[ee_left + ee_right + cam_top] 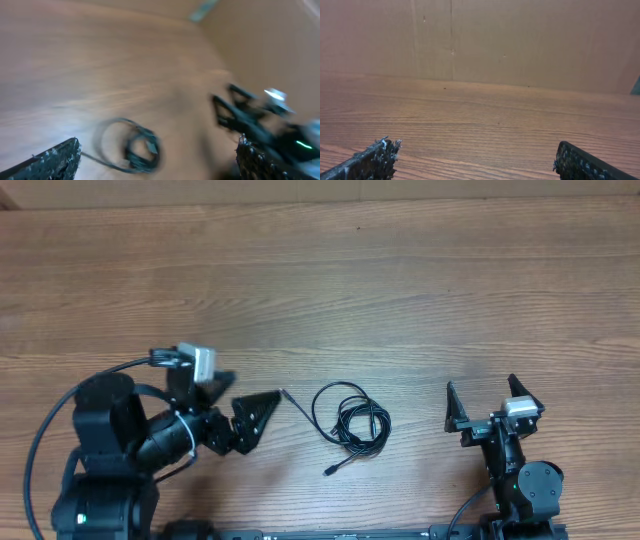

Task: Untangle cables
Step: 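Reach the left gripper forward and down onto the black cable coil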

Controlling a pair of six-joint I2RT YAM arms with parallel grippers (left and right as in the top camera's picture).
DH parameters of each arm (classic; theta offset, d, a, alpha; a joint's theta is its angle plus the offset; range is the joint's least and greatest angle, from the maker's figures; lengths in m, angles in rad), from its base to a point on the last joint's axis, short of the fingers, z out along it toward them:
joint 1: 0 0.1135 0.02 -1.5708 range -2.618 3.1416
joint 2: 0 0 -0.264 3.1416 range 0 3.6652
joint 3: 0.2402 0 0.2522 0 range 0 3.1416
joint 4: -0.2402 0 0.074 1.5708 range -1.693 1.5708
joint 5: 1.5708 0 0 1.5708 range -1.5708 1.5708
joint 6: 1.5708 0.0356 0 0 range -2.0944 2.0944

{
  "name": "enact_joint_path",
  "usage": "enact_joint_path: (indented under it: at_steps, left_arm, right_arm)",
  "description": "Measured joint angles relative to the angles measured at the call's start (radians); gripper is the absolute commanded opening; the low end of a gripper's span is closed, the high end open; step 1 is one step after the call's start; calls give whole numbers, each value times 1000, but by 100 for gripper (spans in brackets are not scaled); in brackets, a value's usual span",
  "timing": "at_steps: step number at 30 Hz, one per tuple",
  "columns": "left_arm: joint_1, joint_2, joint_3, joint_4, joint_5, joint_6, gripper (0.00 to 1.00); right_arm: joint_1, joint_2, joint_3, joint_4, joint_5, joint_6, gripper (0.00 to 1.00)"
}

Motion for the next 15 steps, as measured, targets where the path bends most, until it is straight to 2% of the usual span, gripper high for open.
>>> enact_joint_path:
  at_steps: [3,6,8,15]
  left_arm:
    - [0,31,0,-12,109,-12,100]
    - [0,60,0,-26,124,-47,100]
    - [0,82,1,-81,92,-106,96]
    - [-61,111,2,-242,-127,-334,91]
  right_arm:
    - [0,0,0,0,0,0,100]
    - [0,0,0,0,0,0,100]
    - [0,0,0,0,0,0,100]
    - [0,0,0,0,0,0,100]
